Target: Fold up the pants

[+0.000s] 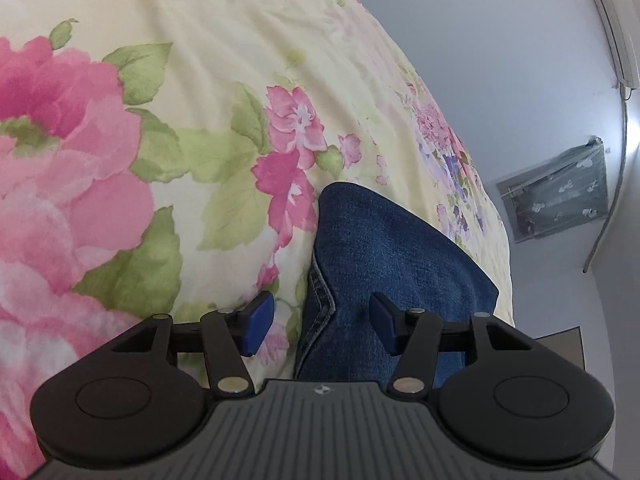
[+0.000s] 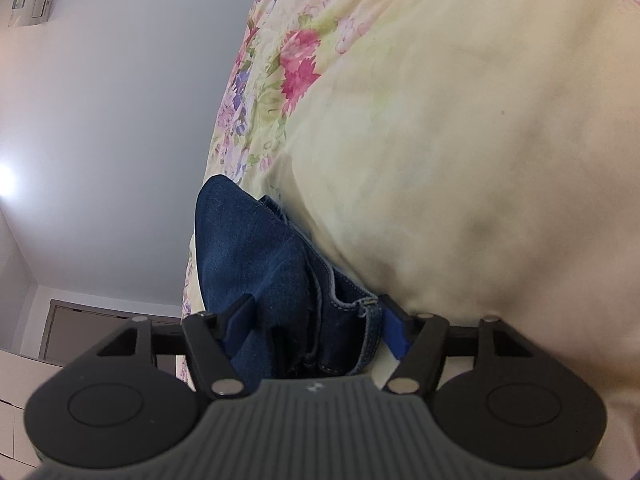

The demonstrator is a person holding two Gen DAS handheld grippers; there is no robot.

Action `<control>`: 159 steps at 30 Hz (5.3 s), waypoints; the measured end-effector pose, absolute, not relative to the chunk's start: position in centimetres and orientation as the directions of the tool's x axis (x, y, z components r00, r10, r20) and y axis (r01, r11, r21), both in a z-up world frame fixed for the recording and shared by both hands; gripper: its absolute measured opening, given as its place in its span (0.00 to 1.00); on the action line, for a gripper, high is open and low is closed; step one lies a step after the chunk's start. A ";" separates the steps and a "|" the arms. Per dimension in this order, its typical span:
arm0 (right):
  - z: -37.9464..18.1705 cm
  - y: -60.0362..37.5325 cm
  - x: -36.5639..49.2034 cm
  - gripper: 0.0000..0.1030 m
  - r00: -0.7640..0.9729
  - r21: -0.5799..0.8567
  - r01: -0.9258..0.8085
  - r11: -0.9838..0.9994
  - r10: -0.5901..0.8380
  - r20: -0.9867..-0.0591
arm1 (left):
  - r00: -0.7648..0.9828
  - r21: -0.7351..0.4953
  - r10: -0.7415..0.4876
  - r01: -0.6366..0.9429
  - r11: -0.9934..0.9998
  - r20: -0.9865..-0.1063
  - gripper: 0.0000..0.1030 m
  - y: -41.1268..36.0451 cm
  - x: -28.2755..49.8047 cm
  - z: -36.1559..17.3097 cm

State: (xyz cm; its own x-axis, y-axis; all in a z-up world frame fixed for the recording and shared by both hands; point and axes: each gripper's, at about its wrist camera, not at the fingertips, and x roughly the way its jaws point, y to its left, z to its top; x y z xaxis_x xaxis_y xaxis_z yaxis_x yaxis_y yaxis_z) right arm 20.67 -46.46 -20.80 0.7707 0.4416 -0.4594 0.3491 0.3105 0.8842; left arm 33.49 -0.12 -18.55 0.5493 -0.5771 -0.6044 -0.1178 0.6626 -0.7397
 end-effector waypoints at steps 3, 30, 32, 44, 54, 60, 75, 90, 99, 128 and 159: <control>-21.0 -46.3 20.9 0.55 0.772 0.884 0.341 0.319 0.441 -0.457 | 0.543 -0.730 -0.583 -0.085 0.678 -0.605 0.60 -1.0 34.6 -18.8; -15.9 -43.6 21.5 0.24 0.801 0.832 0.201 0.517 0.402 -0.443 | 0.562 -0.580 -0.518 0.081 0.810 -0.645 0.25 -4.2 34.0 -13.8; -14.8 -43.1 21.6 0.23 0.801 0.825 0.185 0.534 0.404 -0.441 | 0.561 -0.593 -0.532 0.088 0.800 -0.634 0.24 -3.6 33.7 -13.3; -9.9 -32.9 24.7 0.23 0.768 0.832 0.025 0.554 0.522 -0.371 | 0.642 -0.534 -0.440 0.056 0.844 -0.627 0.23 8.6 32.3 -7.6; -13.6 -18.8 29.1 0.23 0.690 0.850 -0.049 0.524 0.633 -0.351 | 0.675 -0.422 -0.309 -0.005 0.907 -0.670 0.23 19.3 34.8 -8.5; -17.7 -16.6 28.4 0.23 0.657 0.822 0.012 0.569 0.615 -0.435 | 0.650 -0.434 -0.333 0.005 0.901 -0.683 0.24 20.6 35.5 -12.6; -14.7 -14.8 27.5 0.37 0.656 0.535 -0.056 0.843 0.435 -0.617 | 0.660 -0.241 -0.204 0.035 0.970 -0.723 0.37 19.3 31.0 -5.9; -0.9 -12.0 12.5 0.60 0.806 0.146 -0.309 0.940 0.341 -0.483 | 0.818 -0.008 -0.069 0.078 0.997 -0.571 0.75 12.5 14.3 3.0; -0.3 -11.1 5.5 0.68 0.829 0.072 -0.328 0.942 0.323 -0.457 | 0.831 0.031 0.053 -0.043 0.999 -0.554 0.83 10.2 7.9 1.7; -3.5 -9.7 4.8 0.77 0.798 0.067 -0.311 0.948 0.299 -0.523 | 0.776 0.044 0.095 -0.087 0.995 -0.623 0.86 7.6 5.5 -2.0; -3.3 -9.2 4.8 0.78 0.806 0.031 -0.308 0.951 0.278 -0.522 | 0.775 0.049 0.096 -0.084 0.995 -0.624 0.86 8.0 5.7 -1.8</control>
